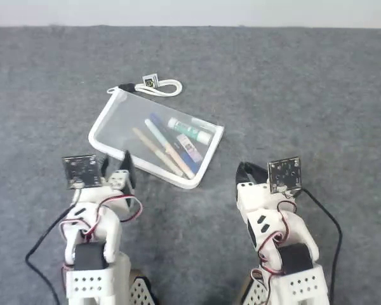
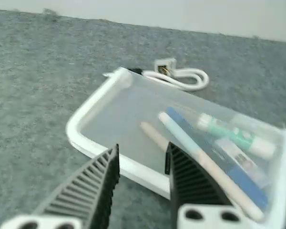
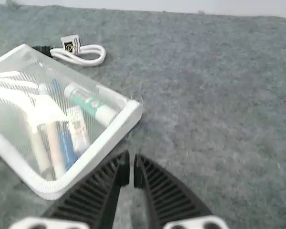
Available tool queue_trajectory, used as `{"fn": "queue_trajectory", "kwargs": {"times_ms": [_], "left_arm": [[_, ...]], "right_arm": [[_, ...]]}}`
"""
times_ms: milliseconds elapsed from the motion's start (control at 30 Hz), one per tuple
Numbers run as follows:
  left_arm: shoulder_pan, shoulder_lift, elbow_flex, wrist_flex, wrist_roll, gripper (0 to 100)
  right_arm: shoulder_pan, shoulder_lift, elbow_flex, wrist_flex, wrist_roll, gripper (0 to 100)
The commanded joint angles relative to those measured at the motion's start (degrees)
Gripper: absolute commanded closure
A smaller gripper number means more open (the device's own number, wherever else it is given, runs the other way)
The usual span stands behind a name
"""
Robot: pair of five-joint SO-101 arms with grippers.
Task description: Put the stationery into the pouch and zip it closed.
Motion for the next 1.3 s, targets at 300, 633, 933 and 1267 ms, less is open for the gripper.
{"fn": "queue_trajectory", "kwargs": {"times_ms": [300,633,933,1267], "left_arm": [[12.48,-1.49,-0.48,10.73,0.35,85],[14.15,-1.49,-0.48,17.14,0.35,85],[12.57,-1.49,-0.40,24.09,0.35,85],[8.79,-1.49,-0.40,24.00,0.70,85]], "right_arm": [[0.40,-0.92,1.23,15.96,0.18,99.1],[2.15,-0.92,1.23,28.44,0.62,99.1],[29.49,-0.92,1.23,30.55,0.53,99.1],[36.97,-0.92,1.23,30.55,0.09,99.1]]}}
